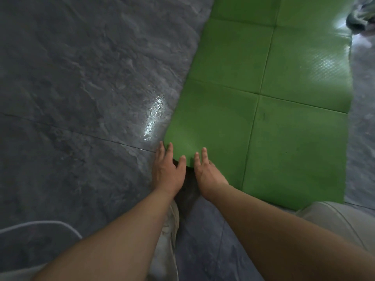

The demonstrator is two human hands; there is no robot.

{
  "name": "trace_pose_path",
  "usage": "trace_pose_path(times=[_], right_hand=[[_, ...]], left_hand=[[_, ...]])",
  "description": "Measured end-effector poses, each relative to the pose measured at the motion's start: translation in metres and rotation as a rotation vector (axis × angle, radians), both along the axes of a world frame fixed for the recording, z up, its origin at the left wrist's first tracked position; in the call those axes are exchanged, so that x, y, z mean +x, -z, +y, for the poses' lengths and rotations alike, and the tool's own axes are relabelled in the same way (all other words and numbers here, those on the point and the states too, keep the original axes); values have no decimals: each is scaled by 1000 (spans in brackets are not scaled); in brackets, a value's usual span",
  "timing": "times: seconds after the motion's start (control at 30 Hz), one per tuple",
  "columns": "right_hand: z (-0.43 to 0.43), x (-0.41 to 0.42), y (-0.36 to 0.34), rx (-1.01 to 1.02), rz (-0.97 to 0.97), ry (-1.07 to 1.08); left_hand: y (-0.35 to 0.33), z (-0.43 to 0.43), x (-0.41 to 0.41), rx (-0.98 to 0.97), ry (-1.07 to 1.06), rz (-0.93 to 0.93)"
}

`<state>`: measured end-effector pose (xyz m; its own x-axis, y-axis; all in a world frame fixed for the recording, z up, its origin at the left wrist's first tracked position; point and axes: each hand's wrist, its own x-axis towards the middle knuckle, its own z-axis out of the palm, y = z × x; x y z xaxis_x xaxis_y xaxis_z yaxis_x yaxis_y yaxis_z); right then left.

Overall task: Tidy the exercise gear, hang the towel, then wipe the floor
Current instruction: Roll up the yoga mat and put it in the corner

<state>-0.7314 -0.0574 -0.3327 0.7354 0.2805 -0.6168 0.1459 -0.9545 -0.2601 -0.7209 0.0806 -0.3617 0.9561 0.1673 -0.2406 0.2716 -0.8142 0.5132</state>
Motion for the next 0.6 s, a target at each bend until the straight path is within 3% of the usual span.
trace_pose_path(times=[0.13,0.3,0.47,0.6], right_hand=[[-2,6,15,81,3,142],[-33,27,1,134,-182,309],[-64,40,-17,100,-354,182],[-68,41,-17,285,-322,359]], left_hand=[[0,-9,6,27,173,-150],[7,-29,-3,-30,321,-241],[15,-53,-6,-41,516,-218],[6,-73,-15,-141,570,-201]])
